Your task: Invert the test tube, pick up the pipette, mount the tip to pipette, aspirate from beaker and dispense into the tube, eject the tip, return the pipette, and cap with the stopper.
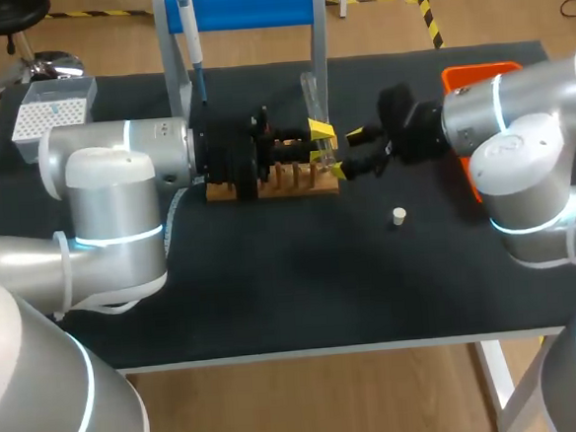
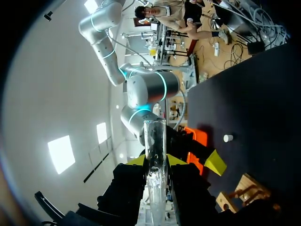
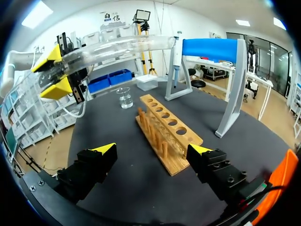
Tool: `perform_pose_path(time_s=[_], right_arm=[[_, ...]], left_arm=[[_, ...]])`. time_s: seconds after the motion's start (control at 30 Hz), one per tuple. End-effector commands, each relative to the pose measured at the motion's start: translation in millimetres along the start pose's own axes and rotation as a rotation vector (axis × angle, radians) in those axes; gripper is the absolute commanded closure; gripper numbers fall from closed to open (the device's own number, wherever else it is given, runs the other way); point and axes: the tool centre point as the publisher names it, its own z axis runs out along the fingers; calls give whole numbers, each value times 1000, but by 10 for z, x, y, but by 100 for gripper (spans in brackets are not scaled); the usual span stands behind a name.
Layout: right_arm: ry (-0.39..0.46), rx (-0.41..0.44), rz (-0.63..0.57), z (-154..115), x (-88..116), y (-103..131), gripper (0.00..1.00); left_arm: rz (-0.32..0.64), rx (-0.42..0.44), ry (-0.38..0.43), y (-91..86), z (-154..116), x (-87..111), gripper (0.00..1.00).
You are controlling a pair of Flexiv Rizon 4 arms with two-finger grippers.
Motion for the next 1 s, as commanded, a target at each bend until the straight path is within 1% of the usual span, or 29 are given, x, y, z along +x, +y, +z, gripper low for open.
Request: perform_pose_path(time_s=[0.03,0.73,0.8,0.83,0.9,0.97,1.0], right_arm=[[-9,-13,-7,39,22,-27,0],[-9,-13,-7,39,22,-27,0],[-9,-13,-7,39,22,-27,0],[-9,-13,-7,39,22,-27,0],[-9,-13,-7,39,22,-27,0],[-9,-13,-7,39,22,-27,0],[-9,-13,-7,39,22,-27,0]], left_arm=[[1,-1,1,6,11,-2,100],[1,-1,1,6,11,-2,100],[-74,31,-38,60,-66,60,100],[-114,16,-44,97,-114,76,100],[-177,27,-55,146,-200,85,100],[-278,-1,-56,218,-293,79,100],[-316,-36,-63,257,-346,74,100]])
